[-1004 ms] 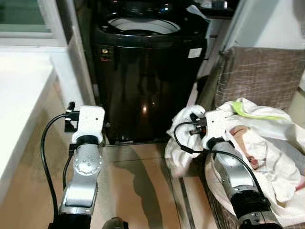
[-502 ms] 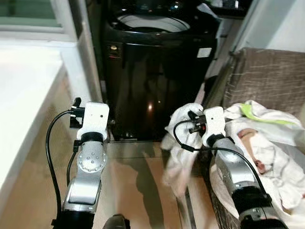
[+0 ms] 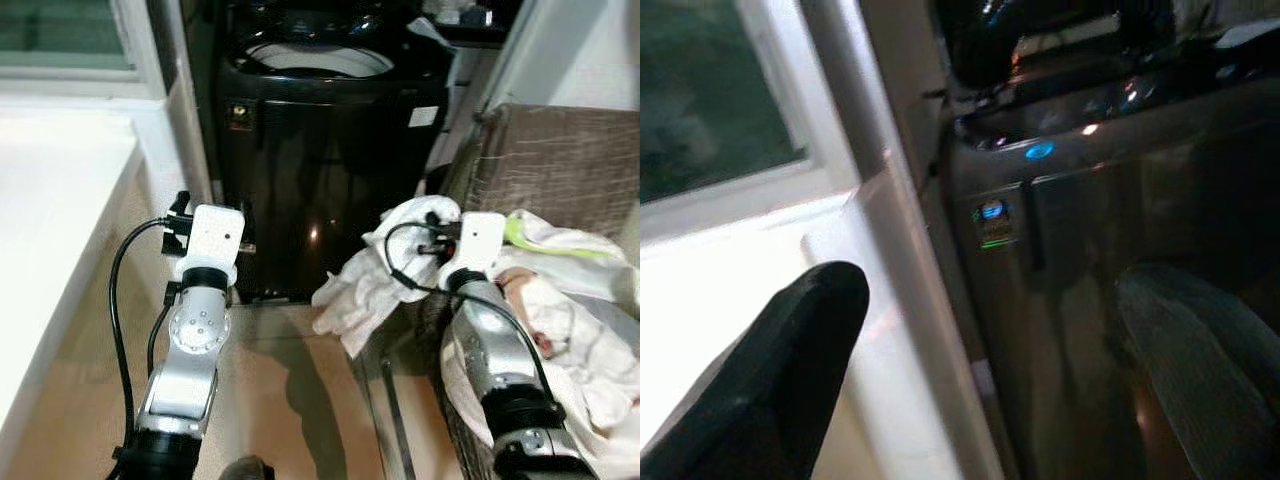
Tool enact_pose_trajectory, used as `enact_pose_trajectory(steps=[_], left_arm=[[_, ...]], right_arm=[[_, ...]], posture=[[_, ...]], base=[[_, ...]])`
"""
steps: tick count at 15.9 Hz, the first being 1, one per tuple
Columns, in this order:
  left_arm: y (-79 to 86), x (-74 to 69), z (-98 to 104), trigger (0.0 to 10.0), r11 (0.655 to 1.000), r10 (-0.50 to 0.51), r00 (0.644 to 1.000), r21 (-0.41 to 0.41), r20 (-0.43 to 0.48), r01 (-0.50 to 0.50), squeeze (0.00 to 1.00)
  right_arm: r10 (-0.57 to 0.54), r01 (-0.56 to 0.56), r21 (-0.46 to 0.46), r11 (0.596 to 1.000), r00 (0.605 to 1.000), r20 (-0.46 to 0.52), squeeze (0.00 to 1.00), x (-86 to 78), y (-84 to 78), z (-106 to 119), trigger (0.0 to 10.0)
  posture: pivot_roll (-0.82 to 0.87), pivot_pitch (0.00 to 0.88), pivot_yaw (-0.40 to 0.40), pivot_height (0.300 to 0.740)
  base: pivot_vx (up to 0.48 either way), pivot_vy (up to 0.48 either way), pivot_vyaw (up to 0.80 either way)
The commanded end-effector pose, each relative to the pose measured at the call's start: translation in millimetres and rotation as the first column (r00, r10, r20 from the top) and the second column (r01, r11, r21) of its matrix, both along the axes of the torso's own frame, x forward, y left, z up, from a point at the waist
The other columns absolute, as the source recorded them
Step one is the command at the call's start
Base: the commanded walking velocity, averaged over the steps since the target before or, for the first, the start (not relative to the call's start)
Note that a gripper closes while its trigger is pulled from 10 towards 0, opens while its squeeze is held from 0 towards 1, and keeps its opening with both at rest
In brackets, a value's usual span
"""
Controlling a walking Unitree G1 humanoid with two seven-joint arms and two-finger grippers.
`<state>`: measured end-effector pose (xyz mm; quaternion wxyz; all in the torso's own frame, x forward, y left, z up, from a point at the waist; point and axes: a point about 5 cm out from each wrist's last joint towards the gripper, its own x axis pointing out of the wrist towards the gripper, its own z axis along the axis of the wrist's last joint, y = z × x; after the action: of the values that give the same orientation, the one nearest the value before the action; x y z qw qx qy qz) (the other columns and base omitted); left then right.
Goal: Clothes washing
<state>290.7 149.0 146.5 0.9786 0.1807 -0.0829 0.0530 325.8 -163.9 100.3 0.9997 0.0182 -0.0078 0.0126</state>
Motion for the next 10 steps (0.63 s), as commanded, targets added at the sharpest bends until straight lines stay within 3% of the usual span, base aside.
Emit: enact_pose_trajectory(steps=[1, 6, 10], left_arm=[[-3.3, 3.1, 4.6, 10.0, 1.0, -0.022, 1.0, -0.01, 0.005, 0.023, 0.0], [-2.0, 4.4, 4.8, 10.0, 1.0, -0.025, 1.0, -0.015, 0.004, 0.025, 0.0], [2.5, 6.1, 8.4, 10.0, 1.0, 0.017, 1.0, -0.019, 0.014, -0.017, 0.0]], right_arm=[[-0.005, 0.005, -0.006, 1.0, 1.0, -0.022, 0.0, -4.0, -8.1, -4.3, 10.0], [0.039, -0.042, -0.056, 0.998, 0.998, -0.042, 0.0, -5.4, -3.9, -10.8, 10.0], [0.138, -0.135, -0.106, 0.985, 0.99, 0.028, 0.0, 5.6, 12.0, 9.1, 10.0]], posture=[[0.0, 0.0, -0.048, 0.74], [0.0, 0.0, -0.037, 0.74], [0.01, 0.0, -0.032, 0.74]], base=[[0.48, 0.0, 0.0], [0.48, 0.0, 0.0], [0.48, 0.0, 0.0]])
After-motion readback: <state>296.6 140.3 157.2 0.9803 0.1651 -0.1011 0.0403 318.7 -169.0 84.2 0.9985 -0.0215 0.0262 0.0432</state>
